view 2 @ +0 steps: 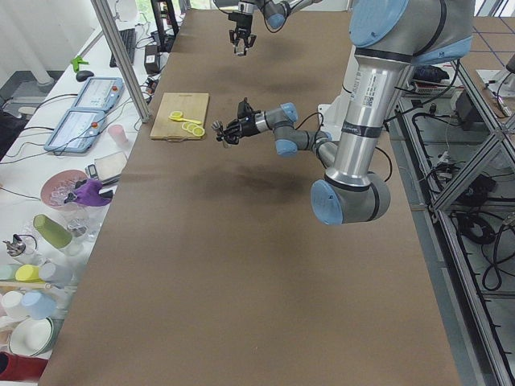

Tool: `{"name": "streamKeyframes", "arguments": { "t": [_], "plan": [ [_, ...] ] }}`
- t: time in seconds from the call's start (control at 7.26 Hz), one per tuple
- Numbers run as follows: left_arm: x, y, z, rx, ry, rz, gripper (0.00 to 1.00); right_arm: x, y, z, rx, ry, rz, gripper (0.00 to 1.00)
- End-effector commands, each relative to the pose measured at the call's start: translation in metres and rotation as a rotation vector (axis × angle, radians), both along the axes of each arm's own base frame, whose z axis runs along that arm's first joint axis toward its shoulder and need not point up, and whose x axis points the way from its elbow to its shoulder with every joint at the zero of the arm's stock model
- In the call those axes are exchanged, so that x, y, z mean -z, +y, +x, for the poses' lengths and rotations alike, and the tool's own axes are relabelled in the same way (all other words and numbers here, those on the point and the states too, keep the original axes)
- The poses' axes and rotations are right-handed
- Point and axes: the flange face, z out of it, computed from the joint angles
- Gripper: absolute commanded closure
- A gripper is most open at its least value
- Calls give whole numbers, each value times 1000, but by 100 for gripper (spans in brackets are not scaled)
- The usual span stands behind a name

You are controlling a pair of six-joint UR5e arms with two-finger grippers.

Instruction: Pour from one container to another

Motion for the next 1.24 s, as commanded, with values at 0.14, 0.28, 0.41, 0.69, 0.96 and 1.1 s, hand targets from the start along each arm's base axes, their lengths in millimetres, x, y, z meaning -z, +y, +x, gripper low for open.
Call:
{"name": "streamKeyframes", "arguments": {
  "t": [0.14, 0.28, 0.41, 0.69, 0.96, 1.1],
  "plan": [
    [59, 3, 28, -275, -86, 92, 100, 46, 10, -9, 25, 27, -24, 100],
    [69, 8, 34, -372, -114, 171, 100, 48, 11, -10, 28, 25, -22, 100],
    [79, 13, 35, -477, -158, 271, 100, 50, 12, -10, 29, 22, -18, 100],
    [105, 19, 59, -646, -153, 359, 100, 52, 28, -23, 68, 19, -7, 100],
    [119, 7, 75, -735, -212, 497, 100, 54, 29, -26, 72, 19, -3, 100],
    [124, 0, 79, -780, -183, 522, 100, 55, 27, -23, 64, 23, -5, 100]
  ]
}}
